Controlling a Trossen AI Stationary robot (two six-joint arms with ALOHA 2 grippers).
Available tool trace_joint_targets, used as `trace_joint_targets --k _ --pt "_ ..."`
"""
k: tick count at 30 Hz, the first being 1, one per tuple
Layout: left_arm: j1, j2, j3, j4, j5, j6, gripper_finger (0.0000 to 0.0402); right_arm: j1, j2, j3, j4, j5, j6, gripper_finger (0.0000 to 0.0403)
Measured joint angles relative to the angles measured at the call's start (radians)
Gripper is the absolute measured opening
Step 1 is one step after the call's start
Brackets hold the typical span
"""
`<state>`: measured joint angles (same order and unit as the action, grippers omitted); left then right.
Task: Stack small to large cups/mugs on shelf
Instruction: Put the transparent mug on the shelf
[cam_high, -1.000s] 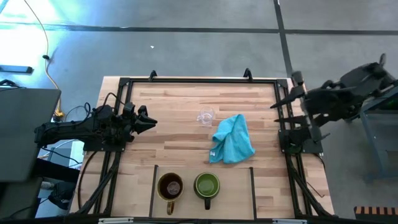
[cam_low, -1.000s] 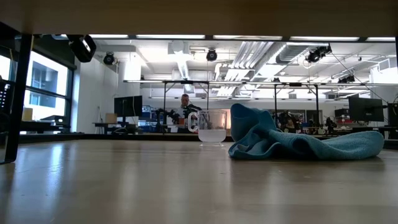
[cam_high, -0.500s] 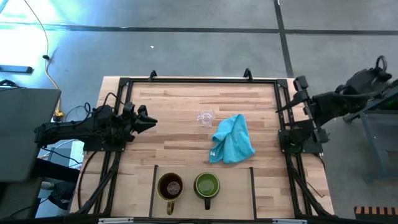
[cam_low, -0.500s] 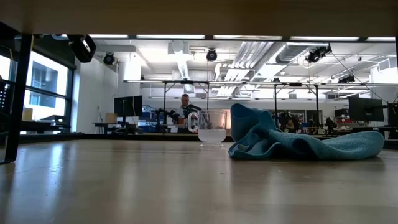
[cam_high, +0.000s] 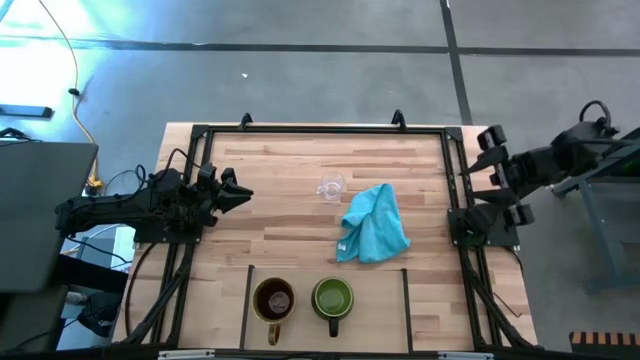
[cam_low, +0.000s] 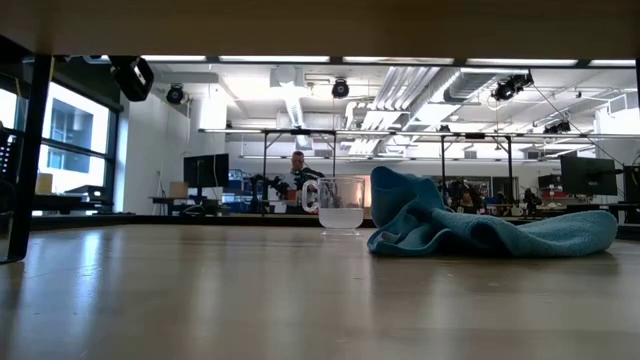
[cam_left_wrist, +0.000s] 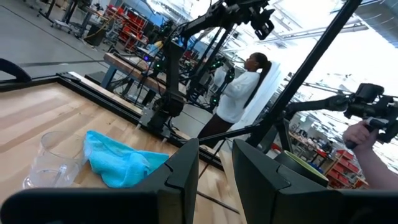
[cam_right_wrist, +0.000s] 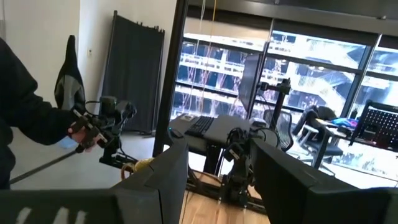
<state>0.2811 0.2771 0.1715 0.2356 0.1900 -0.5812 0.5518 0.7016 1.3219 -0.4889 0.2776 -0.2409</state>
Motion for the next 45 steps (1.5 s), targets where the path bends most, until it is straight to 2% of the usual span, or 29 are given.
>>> trace_joint_targets --k 9,20,26,33,41,45 --pt "0.0 0.0 0.0 0.0 -0.024 0.0 0.0085 -0.002 -0.096 -0.161 0.101 0.0 0.013 0.0167" --pt "0.0 0.0 0.0 0.0 -0.045 0.0 0.0085 -0.002 -0.229 -0.462 0.382 0.03 0.046 0.0167" --pt "0.0 0.0 0.0 0.0 -0.067 0.0 0.0085 -0.002 -0.255 -0.593 0.521 0.045 0.087 0.0167" --pt "0.0 0.0 0.0 0.001 -0.082 0.0 0.0085 -0.022 -0.255 -0.657 0.577 0.046 0.171 0.0167" --pt "0.0 0.0 0.0 0.001 -0.105 0.0 0.0085 -0.125 -0.182 -0.667 0.594 0.043 0.266 0.0167" --pt "0.0 0.0 0.0 0.001 -0.105 0.0 0.0085 -0.209 -0.138 -0.667 0.618 -0.027 0.315 0.0167"
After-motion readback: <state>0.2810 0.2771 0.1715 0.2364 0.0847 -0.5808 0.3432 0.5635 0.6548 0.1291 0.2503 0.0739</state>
